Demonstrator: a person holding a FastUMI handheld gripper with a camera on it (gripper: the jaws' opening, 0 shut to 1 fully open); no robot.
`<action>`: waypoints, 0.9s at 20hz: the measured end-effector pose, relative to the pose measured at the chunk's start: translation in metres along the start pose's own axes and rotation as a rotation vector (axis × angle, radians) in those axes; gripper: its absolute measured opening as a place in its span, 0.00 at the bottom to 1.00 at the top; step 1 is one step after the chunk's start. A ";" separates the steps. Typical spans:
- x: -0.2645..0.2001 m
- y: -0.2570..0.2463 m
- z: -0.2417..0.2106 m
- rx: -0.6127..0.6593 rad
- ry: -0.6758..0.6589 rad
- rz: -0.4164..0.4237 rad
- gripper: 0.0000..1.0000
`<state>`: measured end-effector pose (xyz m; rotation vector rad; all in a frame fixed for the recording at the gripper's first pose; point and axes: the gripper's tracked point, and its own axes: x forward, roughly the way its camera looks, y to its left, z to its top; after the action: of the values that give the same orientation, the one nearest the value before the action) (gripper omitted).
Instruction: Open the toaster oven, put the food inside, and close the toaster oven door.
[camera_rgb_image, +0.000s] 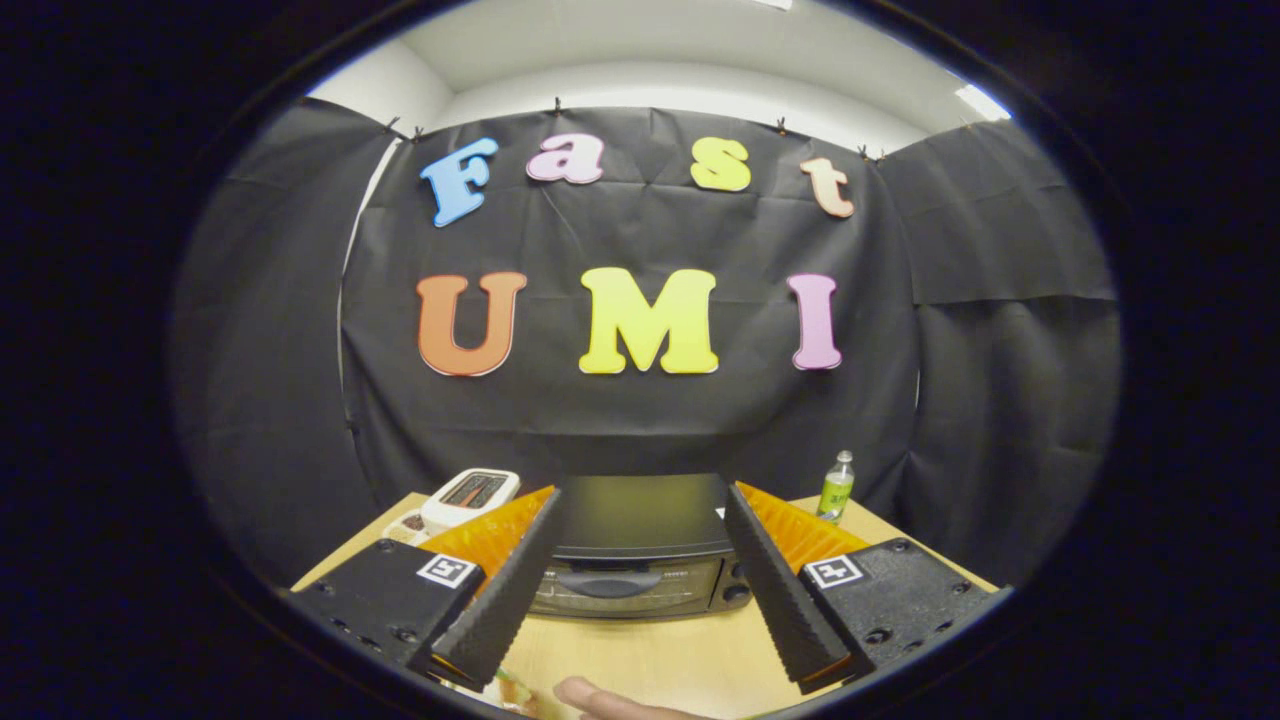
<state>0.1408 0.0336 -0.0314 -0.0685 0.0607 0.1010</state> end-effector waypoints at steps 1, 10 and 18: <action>0.014 0.005 -0.006 -0.001 0.009 0.004 1.00; 0.120 0.027 -0.117 0.054 0.284 0.006 1.00; 0.125 0.032 -0.129 0.011 0.273 0.003 1.00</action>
<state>0.2547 0.0687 -0.1702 -0.0712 0.3344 0.0939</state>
